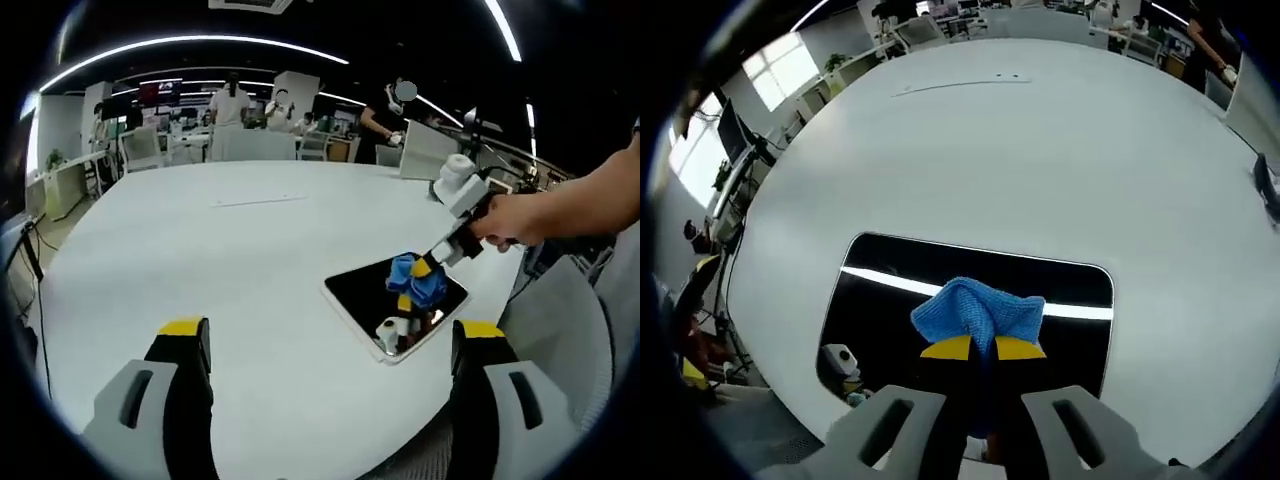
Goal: Wipe the mirror surface with the cleaning cloth until all visible marks leave the cleaned area.
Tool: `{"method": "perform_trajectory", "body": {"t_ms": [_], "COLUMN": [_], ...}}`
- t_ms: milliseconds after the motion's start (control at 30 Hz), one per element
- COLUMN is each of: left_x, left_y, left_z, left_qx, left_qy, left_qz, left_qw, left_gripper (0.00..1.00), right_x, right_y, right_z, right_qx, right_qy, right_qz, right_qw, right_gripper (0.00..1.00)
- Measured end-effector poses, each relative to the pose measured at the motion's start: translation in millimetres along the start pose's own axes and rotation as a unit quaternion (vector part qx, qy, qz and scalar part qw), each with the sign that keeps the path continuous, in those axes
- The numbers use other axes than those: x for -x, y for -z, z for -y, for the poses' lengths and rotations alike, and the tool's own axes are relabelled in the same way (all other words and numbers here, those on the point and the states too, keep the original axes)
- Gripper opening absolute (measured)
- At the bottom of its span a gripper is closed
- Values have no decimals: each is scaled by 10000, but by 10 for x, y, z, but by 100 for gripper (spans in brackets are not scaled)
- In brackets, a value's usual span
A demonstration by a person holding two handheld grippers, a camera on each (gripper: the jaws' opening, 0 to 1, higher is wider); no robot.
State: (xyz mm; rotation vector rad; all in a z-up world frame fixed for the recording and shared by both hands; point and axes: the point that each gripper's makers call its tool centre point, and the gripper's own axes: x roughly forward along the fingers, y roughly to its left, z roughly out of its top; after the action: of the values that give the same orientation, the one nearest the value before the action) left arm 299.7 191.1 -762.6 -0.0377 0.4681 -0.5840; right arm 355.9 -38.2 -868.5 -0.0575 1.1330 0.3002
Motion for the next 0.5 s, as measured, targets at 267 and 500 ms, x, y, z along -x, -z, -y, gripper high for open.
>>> {"method": "perform_trajectory", "body": {"t_ms": [267, 500], "left_x": [-6, 28], "left_y": [-18, -14], "left_z": [-25, -4], "left_qx": [100, 120], "left_qy": [-59, -42], "left_qz": [94, 95], "left_qw": [9999, 9999], "left_gripper": [99, 99], "right_x": [77, 107], "right_y": [192, 272], "right_z": [-117, -155], "right_qx": [58, -73], "right_qy": [-94, -192], "right_qz": [38, 56], "right_qw": [9999, 9998], "right_gripper": [1, 1]}}
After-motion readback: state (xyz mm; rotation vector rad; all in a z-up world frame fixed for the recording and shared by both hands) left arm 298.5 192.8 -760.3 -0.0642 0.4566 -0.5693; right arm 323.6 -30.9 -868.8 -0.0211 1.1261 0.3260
